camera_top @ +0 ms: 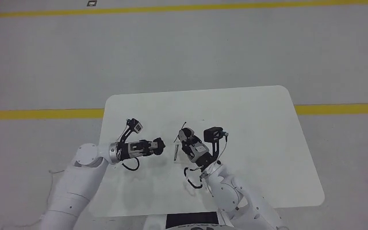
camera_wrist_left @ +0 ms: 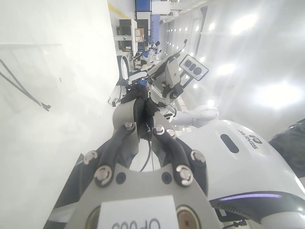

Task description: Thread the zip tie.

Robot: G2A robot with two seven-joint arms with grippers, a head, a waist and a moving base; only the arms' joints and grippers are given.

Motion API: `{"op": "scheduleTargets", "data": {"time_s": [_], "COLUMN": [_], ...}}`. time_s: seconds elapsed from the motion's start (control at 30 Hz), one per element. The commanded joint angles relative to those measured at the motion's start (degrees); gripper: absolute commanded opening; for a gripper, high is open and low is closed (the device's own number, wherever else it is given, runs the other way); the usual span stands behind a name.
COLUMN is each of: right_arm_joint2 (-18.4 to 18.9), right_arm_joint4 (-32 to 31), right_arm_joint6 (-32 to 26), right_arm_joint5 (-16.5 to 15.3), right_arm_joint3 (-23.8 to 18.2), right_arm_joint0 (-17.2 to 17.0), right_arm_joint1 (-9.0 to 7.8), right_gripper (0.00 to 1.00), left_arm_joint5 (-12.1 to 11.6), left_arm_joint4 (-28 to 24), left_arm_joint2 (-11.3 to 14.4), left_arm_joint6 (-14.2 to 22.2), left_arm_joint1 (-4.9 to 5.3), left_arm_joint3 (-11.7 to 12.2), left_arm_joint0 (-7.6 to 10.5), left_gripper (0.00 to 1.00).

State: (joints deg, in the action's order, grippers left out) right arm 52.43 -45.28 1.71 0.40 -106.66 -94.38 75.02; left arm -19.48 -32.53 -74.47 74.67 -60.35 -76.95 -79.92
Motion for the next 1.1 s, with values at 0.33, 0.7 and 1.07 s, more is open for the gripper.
{"op": "scheduleTargets", "data": {"time_s": [0.33, 0.7, 1.07], "right_arm_joint2": [-2.5, -4.9, -4.8], "right_arm_joint4": [-5.7, -10.1, -11.4], "right_arm_joint6": [0.5, 1.7, 2.0], "right_arm_joint5": [1.3, 3.3, 3.3], "right_arm_joint3": [-1.5, -1.5, -1.4], "right_arm_joint0": [0.0, 0.3, 0.5], "right_arm_joint1": [0.25, 0.74, 0.76], "right_gripper": [0.00, 0.00, 0.00], "left_arm_joint5": [0.0, 0.0, 0.0], "left_arm_joint4": [0.0, 0.0, 0.0], "left_arm_joint2": [0.0, 0.0, 0.0], "left_arm_joint6": [0.0, 0.0, 0.0], "left_arm_joint1": [0.00, 0.00, 0.00], "left_arm_joint3": [0.0, 0.0, 0.0], "left_arm_joint0": [0.00, 0.00, 0.00], "left_gripper": [0.00, 0.00, 0.00]}}
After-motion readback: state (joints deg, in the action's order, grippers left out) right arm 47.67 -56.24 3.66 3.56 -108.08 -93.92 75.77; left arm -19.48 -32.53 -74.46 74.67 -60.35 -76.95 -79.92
